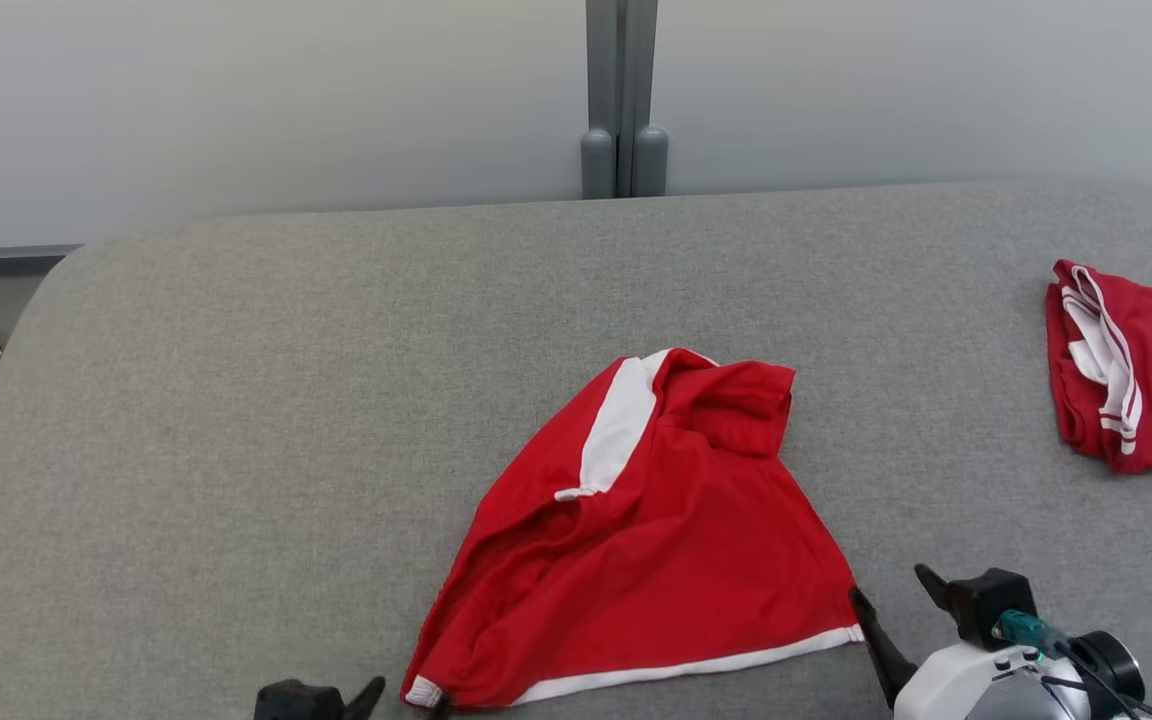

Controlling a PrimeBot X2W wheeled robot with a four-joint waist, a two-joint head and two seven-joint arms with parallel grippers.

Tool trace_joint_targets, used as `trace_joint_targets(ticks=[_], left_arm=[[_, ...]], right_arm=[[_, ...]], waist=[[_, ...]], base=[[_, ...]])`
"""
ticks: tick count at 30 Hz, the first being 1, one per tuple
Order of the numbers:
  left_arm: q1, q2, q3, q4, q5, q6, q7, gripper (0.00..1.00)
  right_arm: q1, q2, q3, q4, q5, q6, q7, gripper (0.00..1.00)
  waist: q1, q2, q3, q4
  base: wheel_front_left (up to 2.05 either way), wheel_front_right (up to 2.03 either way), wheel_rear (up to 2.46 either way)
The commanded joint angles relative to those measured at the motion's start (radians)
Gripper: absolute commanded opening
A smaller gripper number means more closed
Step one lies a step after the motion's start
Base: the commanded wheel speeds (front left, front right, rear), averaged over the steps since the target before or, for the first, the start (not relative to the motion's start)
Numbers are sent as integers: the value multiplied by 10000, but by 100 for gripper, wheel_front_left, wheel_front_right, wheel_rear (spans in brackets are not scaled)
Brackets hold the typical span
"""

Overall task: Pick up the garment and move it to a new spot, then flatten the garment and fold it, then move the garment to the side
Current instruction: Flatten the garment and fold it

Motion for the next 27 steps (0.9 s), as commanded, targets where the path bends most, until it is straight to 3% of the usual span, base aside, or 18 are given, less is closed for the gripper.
trace_joint_targets(ticks=[1, 5, 13, 16, 22, 25, 27], left_arm=[[-60, 232, -263, -147, -324, -33, 184, 100], [-237, 695, -669, -333, -829, -27, 326, 100], [-582, 919, -1094, -162, -1161, -30, 144, 100], [-696, 982, -1295, -82, -1273, -29, 59, 96], [-877, 1045, -1459, 51, -1283, -30, -133, 86], [-952, 1114, -1548, -26, -1340, -31, -194, 76], [-977, 1168, -1665, -68, -1401, -31, -208, 62]], right_arm=[[-223, -105, 172, 208, 48, -17, 278, 100], [-497, -166, 459, 709, 249, -17, 851, 100], [-727, -139, 1003, 1145, 598, -17, 1186, 100], [-759, -180, 1119, 1216, 702, -17, 1140, 100], [-823, -197, 1169, 1299, 777, -17, 1024, 100], [-841, -195, 1163, 1332, 757, -17, 947, 100], [-854, -186, 1158, 1363, 755, -17, 952, 100]], waist=[[0, 0, 198, -25], [0, 0, 491, 3], [0, 0, 816, 81], [0, 0, 899, 77], [0, 0, 973, 31], [0, 0, 999, 8], [0, 0, 1014, 3]], base=[[0, 0, 0], [0, 0, 0], [0, 0, 0], [0, 0, 0], [0, 0, 0], [0, 0, 0], [0, 0, 0]])
